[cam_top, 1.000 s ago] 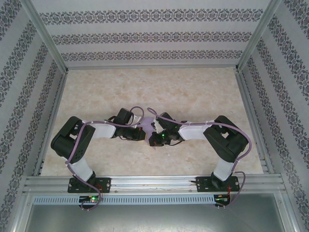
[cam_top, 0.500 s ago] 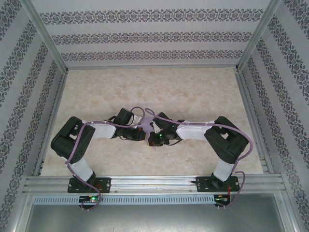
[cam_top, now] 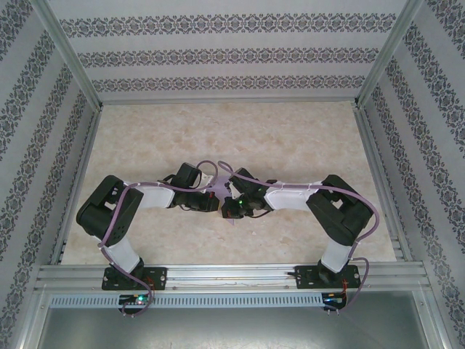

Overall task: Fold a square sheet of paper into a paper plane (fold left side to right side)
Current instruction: Third fold the triangle at the center of the table.

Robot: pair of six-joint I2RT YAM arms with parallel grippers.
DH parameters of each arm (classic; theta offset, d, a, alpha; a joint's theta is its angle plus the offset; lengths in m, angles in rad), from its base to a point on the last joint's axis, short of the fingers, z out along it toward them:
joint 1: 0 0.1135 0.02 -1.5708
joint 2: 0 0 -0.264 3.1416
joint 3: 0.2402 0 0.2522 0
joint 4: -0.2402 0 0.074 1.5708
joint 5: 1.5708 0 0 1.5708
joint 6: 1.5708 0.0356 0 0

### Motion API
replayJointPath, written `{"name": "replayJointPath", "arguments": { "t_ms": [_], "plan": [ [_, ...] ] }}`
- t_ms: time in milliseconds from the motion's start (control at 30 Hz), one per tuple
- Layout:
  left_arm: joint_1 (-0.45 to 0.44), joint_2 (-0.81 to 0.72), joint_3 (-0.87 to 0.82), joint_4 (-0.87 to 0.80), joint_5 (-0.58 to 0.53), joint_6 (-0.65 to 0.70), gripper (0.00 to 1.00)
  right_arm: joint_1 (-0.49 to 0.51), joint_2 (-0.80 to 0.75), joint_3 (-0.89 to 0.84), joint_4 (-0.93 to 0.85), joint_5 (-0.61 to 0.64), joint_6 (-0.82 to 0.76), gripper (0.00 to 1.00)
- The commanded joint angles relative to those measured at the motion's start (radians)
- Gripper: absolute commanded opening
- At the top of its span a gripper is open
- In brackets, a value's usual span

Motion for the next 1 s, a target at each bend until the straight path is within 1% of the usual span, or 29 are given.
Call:
{"name": "replayJointPath", "arguments": {
  "t_ms": [0,267,467,633,967],
  "plan": [
    [-0.008,0.029,-0.013,-0.068,-0.113,0.020,0.00,0.007,0.031,0.003,0.006,0.023,0.018,0.00],
    [-0.007,0.037,-0.005,-0.090,-0.153,0.014,0.00,0.010,-0.001,-0.046,-0.027,0.027,0.025,0.00],
    [-0.007,0.051,0.008,-0.109,-0.179,0.007,0.00,0.023,-0.033,-0.078,-0.056,-0.002,0.024,0.00],
    [-0.005,0.065,0.014,-0.111,-0.187,-0.007,0.00,0.032,-0.054,-0.100,-0.078,-0.012,0.020,0.00],
    [-0.005,0.082,0.027,-0.116,-0.189,-0.018,0.00,0.026,-0.103,-0.133,-0.105,0.012,0.022,0.00]
  ]
}}
